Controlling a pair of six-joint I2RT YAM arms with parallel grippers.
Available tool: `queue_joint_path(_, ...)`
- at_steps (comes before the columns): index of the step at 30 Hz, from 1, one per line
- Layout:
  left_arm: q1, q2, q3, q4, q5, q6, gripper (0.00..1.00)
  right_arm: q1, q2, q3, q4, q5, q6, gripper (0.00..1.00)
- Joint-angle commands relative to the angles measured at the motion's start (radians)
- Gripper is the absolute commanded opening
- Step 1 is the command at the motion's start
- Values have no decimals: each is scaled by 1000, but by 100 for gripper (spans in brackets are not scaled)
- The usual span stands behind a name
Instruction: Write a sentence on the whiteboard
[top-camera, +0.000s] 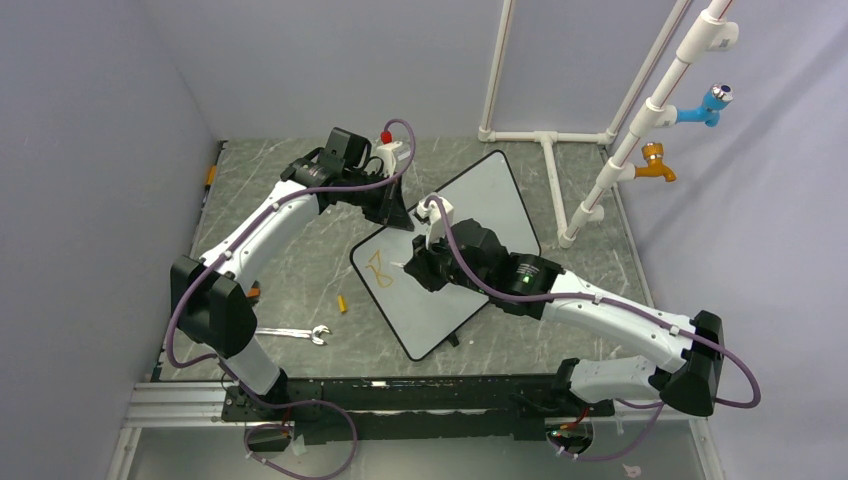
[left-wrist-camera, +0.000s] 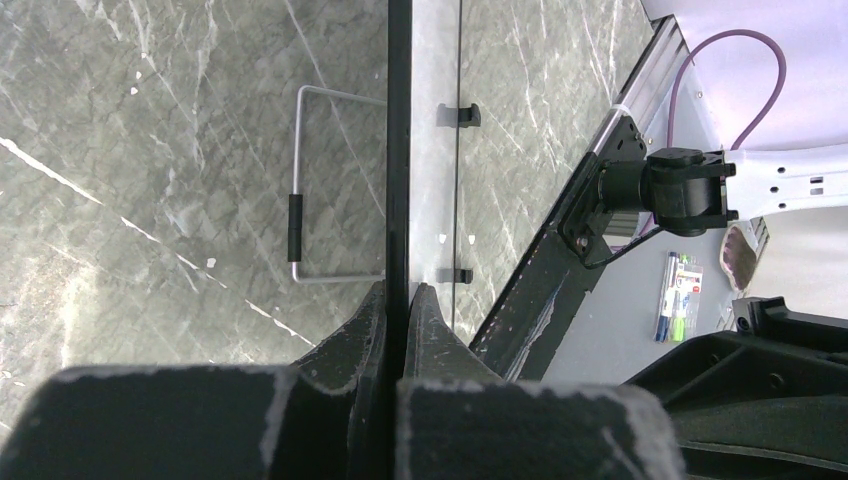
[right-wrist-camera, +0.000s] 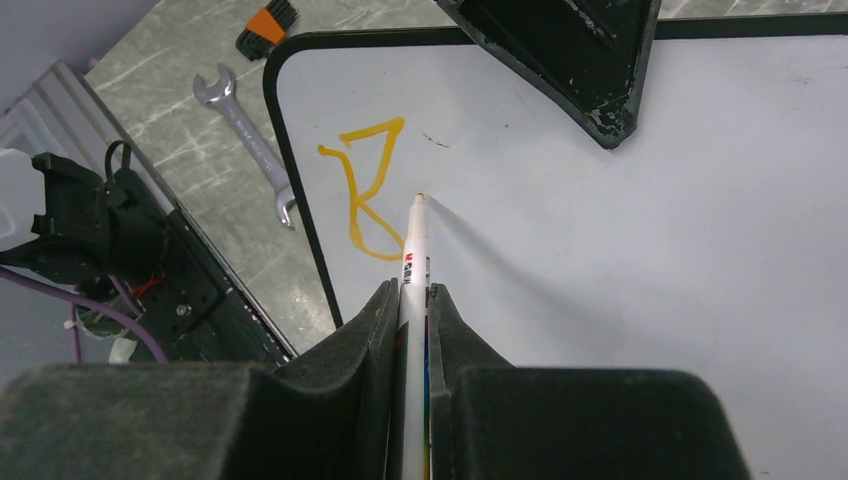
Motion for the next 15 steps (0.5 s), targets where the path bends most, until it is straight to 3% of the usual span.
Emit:
queue_joint_path(1, 9, -18, 8, -15, -224, 121, 0, -1, 1, -8, 60, -9, 22, 0)
queue_joint_path(15, 8, -20, 8, -15, -221, 121, 0, -3, 31, -11, 16, 67, 40, 0)
